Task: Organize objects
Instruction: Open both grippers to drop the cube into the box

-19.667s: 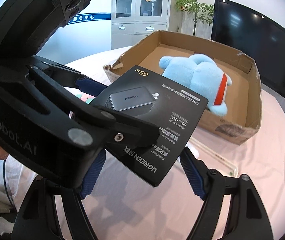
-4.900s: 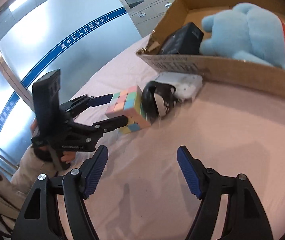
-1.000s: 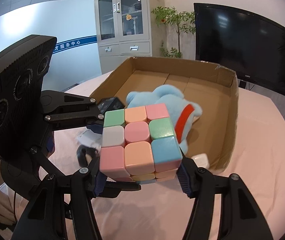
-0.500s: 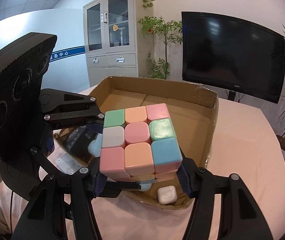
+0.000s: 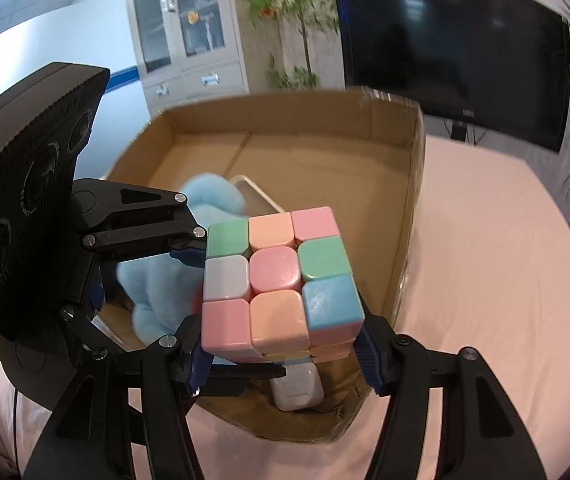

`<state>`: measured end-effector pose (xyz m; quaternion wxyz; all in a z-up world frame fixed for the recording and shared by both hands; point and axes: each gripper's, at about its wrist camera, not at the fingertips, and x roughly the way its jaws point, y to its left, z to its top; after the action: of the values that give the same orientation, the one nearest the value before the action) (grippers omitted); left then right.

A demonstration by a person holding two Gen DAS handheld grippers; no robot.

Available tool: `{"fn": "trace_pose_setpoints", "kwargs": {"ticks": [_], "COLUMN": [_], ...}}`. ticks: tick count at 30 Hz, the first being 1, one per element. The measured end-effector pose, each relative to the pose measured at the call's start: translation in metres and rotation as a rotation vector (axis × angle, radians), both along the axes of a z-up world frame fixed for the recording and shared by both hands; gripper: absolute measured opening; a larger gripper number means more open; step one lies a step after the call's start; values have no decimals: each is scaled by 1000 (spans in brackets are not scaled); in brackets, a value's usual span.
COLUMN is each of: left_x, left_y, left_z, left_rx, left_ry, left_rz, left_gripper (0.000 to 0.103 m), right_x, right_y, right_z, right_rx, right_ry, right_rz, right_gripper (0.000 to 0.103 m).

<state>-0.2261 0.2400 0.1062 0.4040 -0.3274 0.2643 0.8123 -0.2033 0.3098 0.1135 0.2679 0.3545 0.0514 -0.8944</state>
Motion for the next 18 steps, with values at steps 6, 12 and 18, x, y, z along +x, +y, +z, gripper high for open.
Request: {"fn": "trace_pose_setpoints", "kwargs": {"ticks": [6, 12, 18], "left_x": [7, 39, 76], "left_y": [-16, -78, -183], "left_z": [-2, 41, 30], "left_rx": [32, 115, 141], "left_ry": [25, 144, 22], "left_rz": [51, 161, 446], "left_gripper": [57, 88, 103], "right_x": [3, 42, 89], "right_y": [-11, -16, -26], "right_z": [0, 43, 61], "right_rx": [74, 13, -259], "right_ry": [30, 173, 284], "right_rz": [-50, -112, -59], "right_gripper": [66, 82, 102]}}
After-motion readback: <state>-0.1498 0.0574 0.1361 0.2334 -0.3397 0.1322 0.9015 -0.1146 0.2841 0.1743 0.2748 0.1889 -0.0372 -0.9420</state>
